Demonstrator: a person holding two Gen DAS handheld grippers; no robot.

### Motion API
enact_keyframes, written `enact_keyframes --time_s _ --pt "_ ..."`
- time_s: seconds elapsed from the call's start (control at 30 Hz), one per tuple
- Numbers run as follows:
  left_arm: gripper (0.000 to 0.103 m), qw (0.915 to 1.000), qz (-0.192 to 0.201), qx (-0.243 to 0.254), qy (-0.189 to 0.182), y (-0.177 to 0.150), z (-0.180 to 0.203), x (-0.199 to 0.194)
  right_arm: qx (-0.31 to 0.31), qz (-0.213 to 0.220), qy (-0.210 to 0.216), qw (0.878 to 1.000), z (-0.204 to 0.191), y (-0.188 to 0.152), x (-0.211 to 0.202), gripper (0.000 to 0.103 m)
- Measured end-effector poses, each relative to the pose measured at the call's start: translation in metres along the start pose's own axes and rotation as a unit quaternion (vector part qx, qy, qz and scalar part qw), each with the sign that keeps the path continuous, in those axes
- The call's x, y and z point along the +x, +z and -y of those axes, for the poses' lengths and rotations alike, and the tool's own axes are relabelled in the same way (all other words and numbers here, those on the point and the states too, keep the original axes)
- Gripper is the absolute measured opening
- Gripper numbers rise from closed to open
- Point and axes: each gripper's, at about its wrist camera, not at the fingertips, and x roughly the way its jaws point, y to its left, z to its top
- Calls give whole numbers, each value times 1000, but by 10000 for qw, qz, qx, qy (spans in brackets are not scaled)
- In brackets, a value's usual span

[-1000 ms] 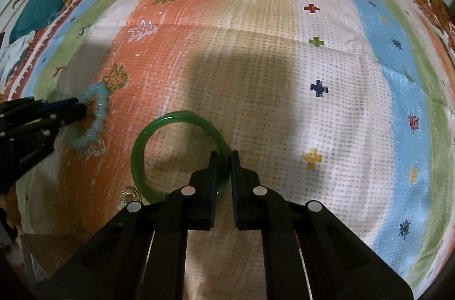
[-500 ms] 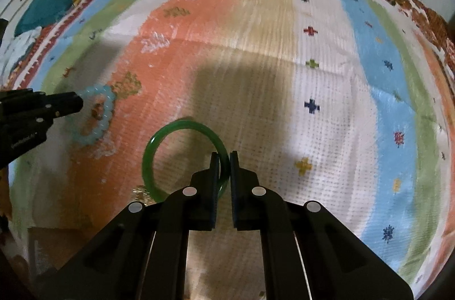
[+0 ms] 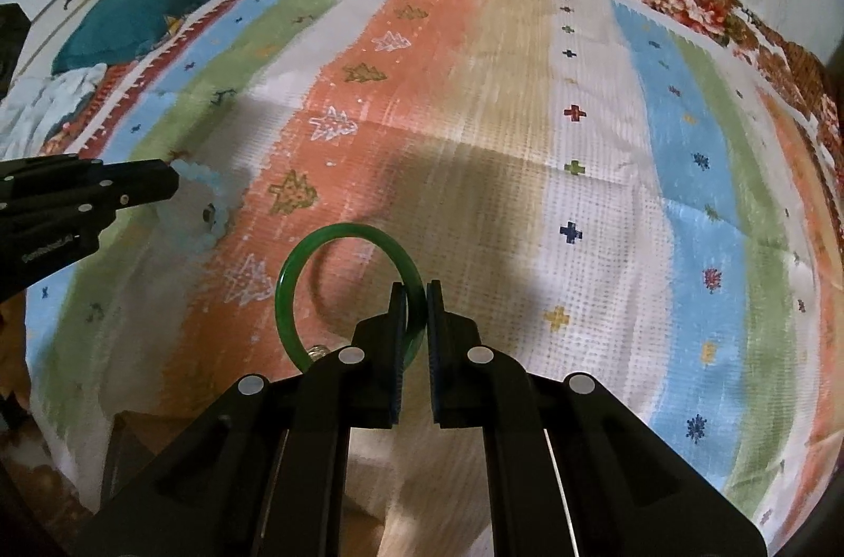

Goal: Organize jewelry
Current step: 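Lift the bangle and bead bracelet and carry both toward the silver tin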

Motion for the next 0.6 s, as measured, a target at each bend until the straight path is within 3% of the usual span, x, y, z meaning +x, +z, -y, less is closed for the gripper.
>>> enact_keyframes --time_s 0.6 --pt "11 9996 181 -126 -175 -14 6 -31 39 281 191 9994 -6 -11 -37 8"
